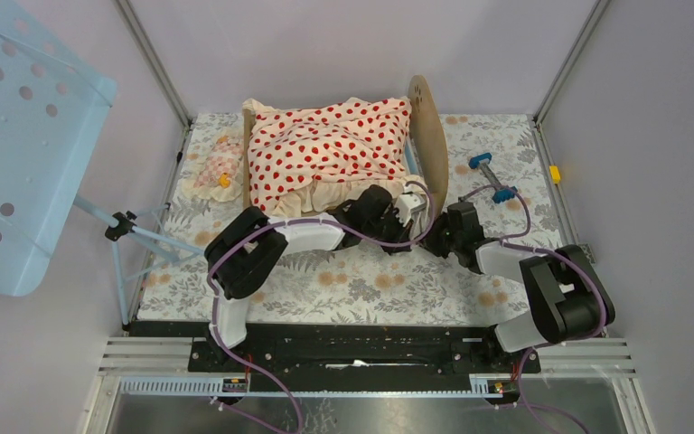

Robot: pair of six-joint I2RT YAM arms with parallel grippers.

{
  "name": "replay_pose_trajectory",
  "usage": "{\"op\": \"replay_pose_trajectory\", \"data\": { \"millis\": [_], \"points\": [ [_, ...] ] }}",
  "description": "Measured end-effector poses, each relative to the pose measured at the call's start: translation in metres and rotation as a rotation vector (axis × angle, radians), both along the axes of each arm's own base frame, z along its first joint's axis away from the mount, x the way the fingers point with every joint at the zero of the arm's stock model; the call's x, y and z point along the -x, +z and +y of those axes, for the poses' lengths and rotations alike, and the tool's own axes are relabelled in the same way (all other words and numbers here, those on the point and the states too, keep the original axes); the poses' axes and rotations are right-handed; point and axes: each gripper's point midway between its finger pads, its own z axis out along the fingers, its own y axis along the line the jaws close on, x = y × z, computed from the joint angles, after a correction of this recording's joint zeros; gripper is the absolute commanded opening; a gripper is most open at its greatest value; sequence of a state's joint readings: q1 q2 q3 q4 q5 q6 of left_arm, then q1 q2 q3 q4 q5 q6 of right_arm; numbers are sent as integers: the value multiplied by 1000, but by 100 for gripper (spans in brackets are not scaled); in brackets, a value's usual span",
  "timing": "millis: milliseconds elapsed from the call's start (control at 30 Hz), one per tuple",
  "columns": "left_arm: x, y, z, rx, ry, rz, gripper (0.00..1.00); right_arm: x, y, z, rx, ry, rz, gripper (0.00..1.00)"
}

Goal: Set up the pet bed
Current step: Tie the ropes to the bed frame.

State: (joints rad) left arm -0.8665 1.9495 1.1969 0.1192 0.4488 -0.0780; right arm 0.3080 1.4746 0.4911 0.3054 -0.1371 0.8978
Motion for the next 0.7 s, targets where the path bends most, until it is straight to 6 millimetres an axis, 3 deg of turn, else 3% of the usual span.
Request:
{"op": "replay_pose_trajectory", "data": {
  "millis": [133,300,700],
  "points": [
    [-3,0,2,-1,13,9,0,7,4,-4,7,-6,-16,11],
    [-10,6,2,21,44,33,0,14,29,-9,-4,-8,-98,8],
    [-24,51,-19,124,62,49,0,22,79,-19,31,25,-284,5]
  ]
}}
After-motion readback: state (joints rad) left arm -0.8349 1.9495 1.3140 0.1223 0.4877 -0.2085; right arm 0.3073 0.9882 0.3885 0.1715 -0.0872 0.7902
